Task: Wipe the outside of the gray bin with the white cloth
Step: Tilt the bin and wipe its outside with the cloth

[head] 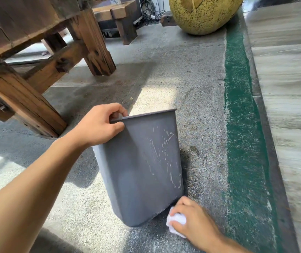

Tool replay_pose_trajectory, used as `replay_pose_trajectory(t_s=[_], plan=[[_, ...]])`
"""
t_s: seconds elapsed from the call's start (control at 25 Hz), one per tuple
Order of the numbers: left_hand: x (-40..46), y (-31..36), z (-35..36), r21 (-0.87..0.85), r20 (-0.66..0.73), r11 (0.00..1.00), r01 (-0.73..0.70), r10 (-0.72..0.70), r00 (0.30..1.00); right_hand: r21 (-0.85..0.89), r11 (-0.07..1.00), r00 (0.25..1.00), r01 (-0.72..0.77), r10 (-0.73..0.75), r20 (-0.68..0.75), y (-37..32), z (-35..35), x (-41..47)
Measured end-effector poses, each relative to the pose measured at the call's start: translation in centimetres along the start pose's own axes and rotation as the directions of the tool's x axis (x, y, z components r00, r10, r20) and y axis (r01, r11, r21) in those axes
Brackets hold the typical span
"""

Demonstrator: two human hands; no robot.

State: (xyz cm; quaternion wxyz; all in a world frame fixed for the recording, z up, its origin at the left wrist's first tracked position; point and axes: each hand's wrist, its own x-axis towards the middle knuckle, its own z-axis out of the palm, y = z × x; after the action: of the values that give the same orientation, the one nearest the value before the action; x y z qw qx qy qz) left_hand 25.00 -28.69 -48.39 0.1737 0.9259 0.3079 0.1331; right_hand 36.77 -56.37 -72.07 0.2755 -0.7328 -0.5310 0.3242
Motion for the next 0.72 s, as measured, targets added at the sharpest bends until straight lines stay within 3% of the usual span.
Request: replay_pose_trajectory(t_s=[0.12, 0.2, 0.32, 0.44, 0.6, 0.72], plan=[[0.0, 0.4, -0.2, -0.020, 0.062, 1.000, 0.005, -0.004, 0.998, -0.049, 0.996, 0.997, -0.070, 0.071, 0.028, 0.3, 0.3, -0.6], [0.0, 0.5, -0.2, -0.019, 0.074, 1.000, 0.023, -0.022, 0.997, 0.015, 0.996, 0.993, -0.083, 0.084, -0.085, -1.3, -1.7, 0.4], [0.0, 0.6, 0.1, -0.063, 0.067, 0.996, 0.069, -0.065, 0.996, 0.148, 0.986, 0.922, 0.080, -0.017, -0.386, -5.9, -6.7, 3.1], [0.1, 1.0, 0.1, -0.139, 0.070, 0.984, 0.113, -0.104, 0.992, 0.111, 0.951, 0.797, 0.287, -0.173, -0.578, -11.8, -11.7, 6.6], [0.3, 1.4, -0.4, -0.253, 0.113, 0.953, 0.166, -0.141, 0.984, 0.042, 0.965, 0.831, 0.261, -0.202, -0.518, -16.4, -13.3, 11.3], [0.4, 1.3, -0.3, -0.270, 0.126, 0.948, 0.168, -0.139, 0.982, 0.042, 0.971, 0.849, 0.236, -0.185, -0.496, -16.2, -11.4, 11.6]])
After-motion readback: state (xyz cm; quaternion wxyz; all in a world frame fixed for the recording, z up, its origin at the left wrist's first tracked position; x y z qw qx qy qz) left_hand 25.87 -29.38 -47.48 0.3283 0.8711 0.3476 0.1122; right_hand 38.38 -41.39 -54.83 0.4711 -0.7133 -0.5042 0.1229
